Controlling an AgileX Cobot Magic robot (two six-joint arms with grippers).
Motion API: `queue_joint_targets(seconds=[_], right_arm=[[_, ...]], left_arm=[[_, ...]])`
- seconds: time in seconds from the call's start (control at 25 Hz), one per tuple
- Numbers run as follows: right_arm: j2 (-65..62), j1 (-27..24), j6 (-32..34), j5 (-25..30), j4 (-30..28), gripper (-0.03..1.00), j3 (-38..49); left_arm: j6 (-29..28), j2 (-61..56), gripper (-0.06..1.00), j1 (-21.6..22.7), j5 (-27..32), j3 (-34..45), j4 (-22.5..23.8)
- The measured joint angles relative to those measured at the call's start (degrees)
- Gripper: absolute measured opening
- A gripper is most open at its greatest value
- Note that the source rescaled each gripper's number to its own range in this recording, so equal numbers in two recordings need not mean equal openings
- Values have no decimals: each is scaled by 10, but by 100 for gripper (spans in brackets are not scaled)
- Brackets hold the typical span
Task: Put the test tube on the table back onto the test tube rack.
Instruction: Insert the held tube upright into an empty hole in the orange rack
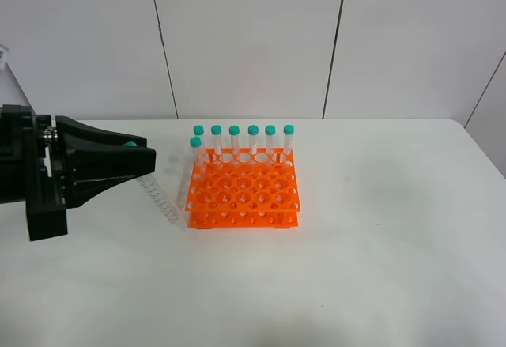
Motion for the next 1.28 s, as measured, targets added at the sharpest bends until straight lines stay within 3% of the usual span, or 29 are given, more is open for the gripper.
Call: queue_joint_targets(seconds=[0.28, 0.76, 1.28], right_arm=[[-99, 0, 24, -5, 2, 99, 109], [-237, 0, 37, -71, 11, 99, 191], [-245, 0, 15, -107, 35, 99, 251]], left_arm=[[0, 0, 0, 0, 0, 0, 0], [0, 0, 0, 0, 1, 0, 0], [0, 0, 0, 0, 3, 0, 0]])
